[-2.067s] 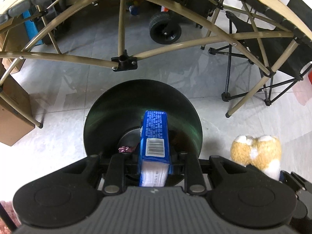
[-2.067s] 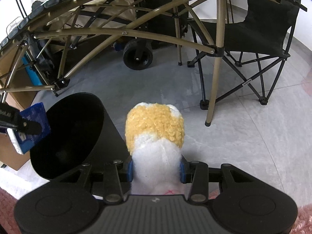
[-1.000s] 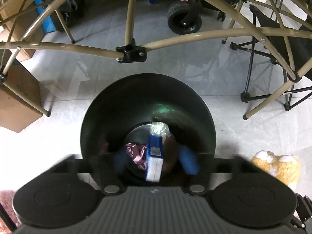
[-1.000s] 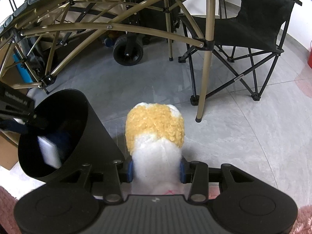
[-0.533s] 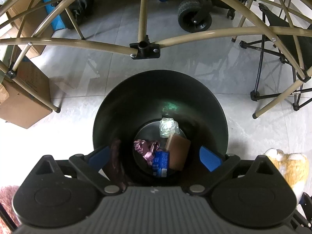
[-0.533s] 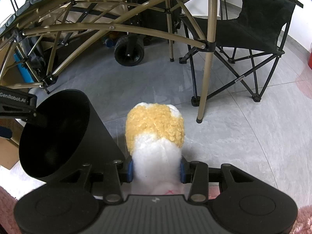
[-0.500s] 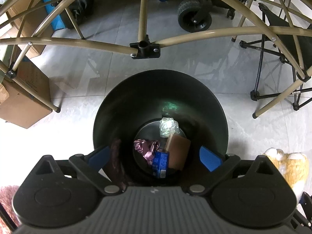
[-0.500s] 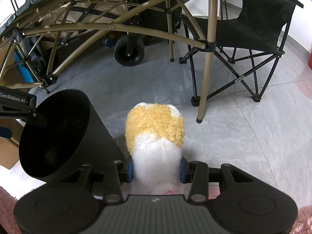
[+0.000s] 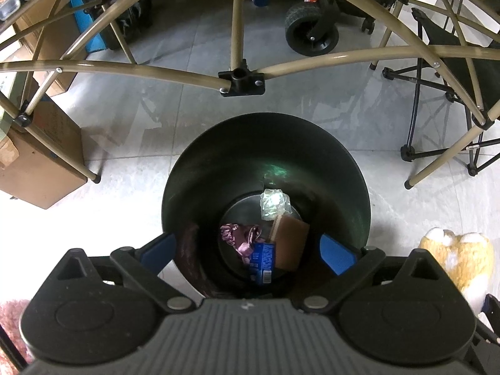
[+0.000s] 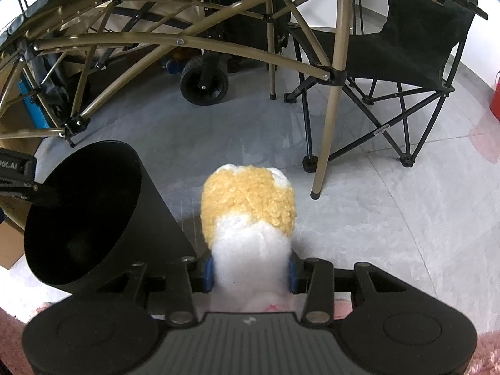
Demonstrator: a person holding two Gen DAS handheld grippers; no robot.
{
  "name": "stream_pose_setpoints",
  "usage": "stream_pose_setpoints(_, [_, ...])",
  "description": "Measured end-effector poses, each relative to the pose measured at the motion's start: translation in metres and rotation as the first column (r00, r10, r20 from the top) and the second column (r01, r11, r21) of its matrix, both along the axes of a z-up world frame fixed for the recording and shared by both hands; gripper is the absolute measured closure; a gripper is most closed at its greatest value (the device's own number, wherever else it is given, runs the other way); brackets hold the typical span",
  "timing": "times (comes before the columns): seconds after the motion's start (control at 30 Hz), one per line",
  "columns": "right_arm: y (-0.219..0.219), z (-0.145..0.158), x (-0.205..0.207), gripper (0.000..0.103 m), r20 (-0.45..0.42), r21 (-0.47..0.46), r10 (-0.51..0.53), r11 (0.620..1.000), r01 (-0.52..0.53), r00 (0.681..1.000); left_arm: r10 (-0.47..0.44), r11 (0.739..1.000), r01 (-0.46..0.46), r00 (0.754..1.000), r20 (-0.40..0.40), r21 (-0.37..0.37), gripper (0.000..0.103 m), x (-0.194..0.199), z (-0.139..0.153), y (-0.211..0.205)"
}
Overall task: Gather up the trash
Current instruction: 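Lower the plush toy into the bin and open the right tool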
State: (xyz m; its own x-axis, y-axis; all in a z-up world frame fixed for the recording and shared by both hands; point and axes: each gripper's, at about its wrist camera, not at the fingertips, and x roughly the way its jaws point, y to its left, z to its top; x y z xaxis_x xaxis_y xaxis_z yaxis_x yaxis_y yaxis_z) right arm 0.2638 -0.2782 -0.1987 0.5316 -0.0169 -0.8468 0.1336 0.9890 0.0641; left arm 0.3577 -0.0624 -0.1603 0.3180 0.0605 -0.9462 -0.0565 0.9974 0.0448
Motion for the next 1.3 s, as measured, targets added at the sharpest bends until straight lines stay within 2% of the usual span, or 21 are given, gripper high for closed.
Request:
stream_pose_setpoints(0.33, [0.010,0.014,0.001,0.062,0.043,-0.006,0.025,1.000,-0.025,0.999,-0.001,1.000,0.001,0.999,0.032,-0.014,0.002,-0.008,0.010,0.016])
stream_pose_setpoints(0.83, [0.054,0.060,0.010,0.062,0.161,0.018,0.118,0.992,-0.123,0.980,0.044,0.999,-0.042,0.995,0.087,-0.022,0.001,-0.028,0.030,0.062])
stream_pose_setpoints(1.1, [0.093,0.069,0.018,0.062,0.170,0.021,0.199,0.979,-0.205,0.965,0.074,0.997,-0.072,0.992,0.104,-0.023,0.001,-0.037,0.035,0.086])
stream_pose_setpoints(1.3, [0.119,0.067,0.026,0.062,0.128,0.014,0.239,0.970,-0.243,0.963,0.092,0.996,-0.091,0.990,0.107,-0.016,0.001,-0.044,0.036,0.104])
